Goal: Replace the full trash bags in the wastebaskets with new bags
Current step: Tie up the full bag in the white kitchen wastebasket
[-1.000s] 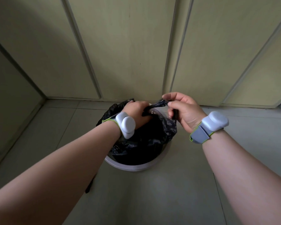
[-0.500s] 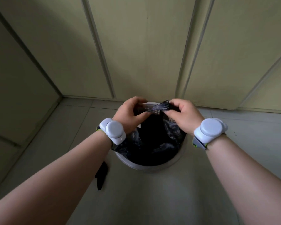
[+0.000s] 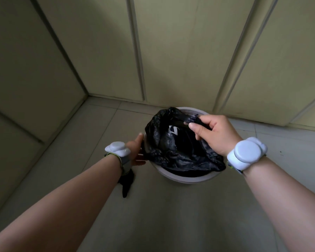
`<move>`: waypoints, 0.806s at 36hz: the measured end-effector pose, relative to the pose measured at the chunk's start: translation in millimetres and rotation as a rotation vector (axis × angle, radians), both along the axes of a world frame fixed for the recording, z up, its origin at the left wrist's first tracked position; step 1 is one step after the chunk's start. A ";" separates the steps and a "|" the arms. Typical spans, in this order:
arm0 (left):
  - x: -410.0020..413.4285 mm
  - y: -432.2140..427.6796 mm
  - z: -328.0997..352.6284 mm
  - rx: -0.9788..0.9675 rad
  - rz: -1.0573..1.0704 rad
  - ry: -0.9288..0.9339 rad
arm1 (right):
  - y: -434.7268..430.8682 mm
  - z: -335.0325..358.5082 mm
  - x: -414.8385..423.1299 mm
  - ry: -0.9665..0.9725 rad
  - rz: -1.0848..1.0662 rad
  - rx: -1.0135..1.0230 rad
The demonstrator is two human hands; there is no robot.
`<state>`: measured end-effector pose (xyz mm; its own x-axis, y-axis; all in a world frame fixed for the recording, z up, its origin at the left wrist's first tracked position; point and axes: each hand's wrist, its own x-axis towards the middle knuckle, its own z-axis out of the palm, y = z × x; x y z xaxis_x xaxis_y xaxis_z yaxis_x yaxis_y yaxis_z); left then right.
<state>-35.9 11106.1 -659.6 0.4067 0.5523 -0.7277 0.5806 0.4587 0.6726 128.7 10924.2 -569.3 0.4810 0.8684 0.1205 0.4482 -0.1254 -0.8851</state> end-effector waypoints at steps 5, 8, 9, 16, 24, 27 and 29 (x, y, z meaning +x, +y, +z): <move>-8.3 1.3 2.1 -0.115 -0.026 -0.066 | 1.6 11.5 -6.2 0.001 -0.021 0.036; -12.6 5.2 10.5 0.141 -0.051 0.035 | 2.9 20.0 -9.3 0.023 -0.046 0.062; -14.2 9.9 11.1 0.257 -0.082 0.090 | 3.6 22.5 -10.8 0.027 -0.063 0.067; 7.4 16.5 62.5 0.539 0.147 -0.284 | 10.1 39.6 -19.2 0.071 -0.207 0.152; 21.8 -6.7 135.4 0.461 -0.003 -0.788 | 11.8 63.0 -11.2 -0.273 -0.361 0.108; 24.9 -14.6 153.1 0.348 -0.053 -0.951 | 10.8 74.6 -3.2 -0.433 -0.428 0.095; 25.9 -21.3 163.9 0.317 -0.159 -1.029 | 8.3 84.7 -0.9 -0.494 -0.472 0.111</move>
